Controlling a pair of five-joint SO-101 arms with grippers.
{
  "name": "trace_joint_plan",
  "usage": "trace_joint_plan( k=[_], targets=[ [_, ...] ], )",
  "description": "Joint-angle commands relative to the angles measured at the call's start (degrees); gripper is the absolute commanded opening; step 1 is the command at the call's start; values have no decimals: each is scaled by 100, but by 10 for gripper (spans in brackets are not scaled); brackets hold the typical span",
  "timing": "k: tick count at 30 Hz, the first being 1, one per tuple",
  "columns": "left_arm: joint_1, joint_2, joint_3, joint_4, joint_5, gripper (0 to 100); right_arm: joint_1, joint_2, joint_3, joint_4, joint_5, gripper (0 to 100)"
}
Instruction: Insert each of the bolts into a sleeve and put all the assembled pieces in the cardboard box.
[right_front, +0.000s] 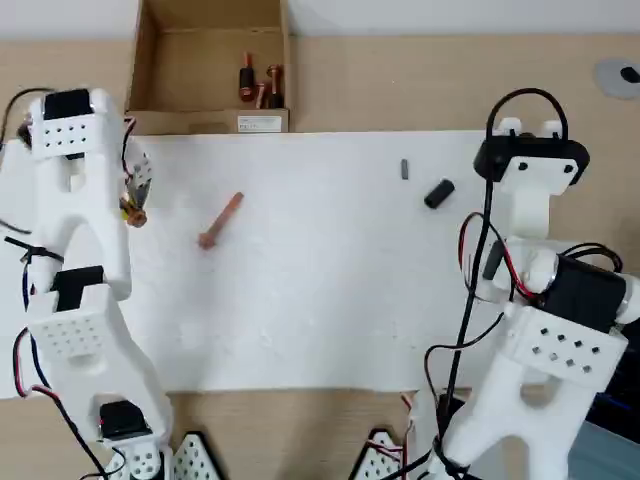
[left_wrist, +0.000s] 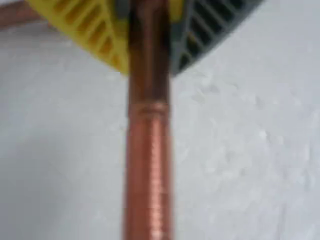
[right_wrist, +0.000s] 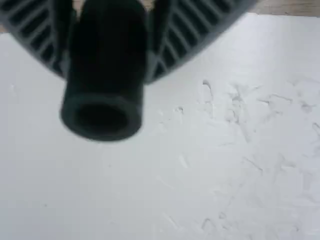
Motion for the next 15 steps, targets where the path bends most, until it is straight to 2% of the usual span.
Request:
trace_joint_plan(
  k=[1, 15],
  targets=[
    [-35, -382, -299, 9, 1442, 4, 31, -180, -13, 18, -26, 10],
    [-123, -365, -290, 9, 5380, 5, 57, -180, 303, 9, -26, 10]
  ],
)
